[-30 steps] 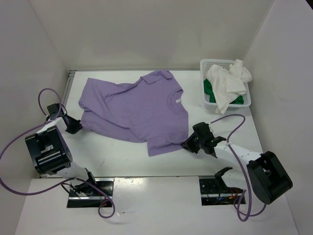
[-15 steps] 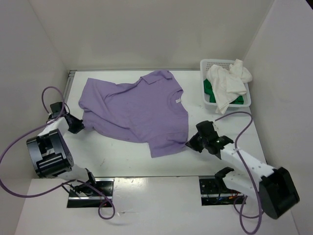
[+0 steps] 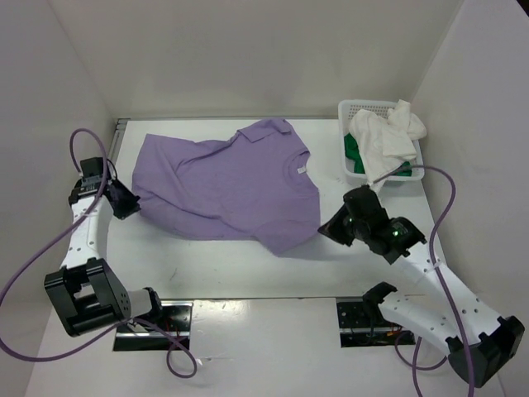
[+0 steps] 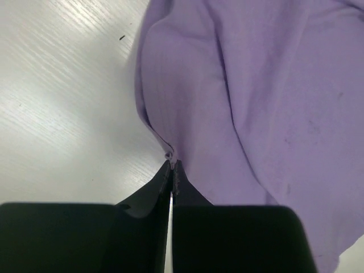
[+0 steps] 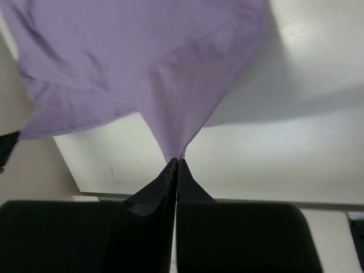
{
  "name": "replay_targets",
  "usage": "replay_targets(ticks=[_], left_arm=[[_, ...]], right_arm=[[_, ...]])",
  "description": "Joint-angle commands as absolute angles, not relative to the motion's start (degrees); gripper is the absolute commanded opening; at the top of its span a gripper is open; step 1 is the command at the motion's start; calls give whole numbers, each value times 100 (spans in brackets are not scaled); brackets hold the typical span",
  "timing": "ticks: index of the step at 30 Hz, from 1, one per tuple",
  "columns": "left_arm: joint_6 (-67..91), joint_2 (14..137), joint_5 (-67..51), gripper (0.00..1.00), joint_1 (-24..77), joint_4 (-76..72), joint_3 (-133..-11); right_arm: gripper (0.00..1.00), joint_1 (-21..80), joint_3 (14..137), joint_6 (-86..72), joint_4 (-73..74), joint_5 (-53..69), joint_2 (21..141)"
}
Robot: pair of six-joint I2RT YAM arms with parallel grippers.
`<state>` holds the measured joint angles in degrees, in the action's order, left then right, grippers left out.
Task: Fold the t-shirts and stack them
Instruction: Fold the flattened T-shirt at the center of the board.
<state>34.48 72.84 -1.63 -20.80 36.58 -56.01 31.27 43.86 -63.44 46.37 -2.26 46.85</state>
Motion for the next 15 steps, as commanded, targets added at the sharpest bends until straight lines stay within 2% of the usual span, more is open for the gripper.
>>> replay_targets(ticks=[1,7,11,15], left_arm=[[3226,7119,70,1,-2039,4411,-5818],[3243,7725,562,0,-2039,4466,-6870],[3541,8234,-243,0,-2381,4123,-7294],[3884,8577,-396,0,-2487,3508,-7418]], right_arm=[[0,3121,5360,-5819,4835,-746,5122],[0,2655,6134,-4949,3764,-747,6537],[0,2522,6967,-4474,3324,-861,7425],[0,2461,7601,-4211,3006,-1045,8295]])
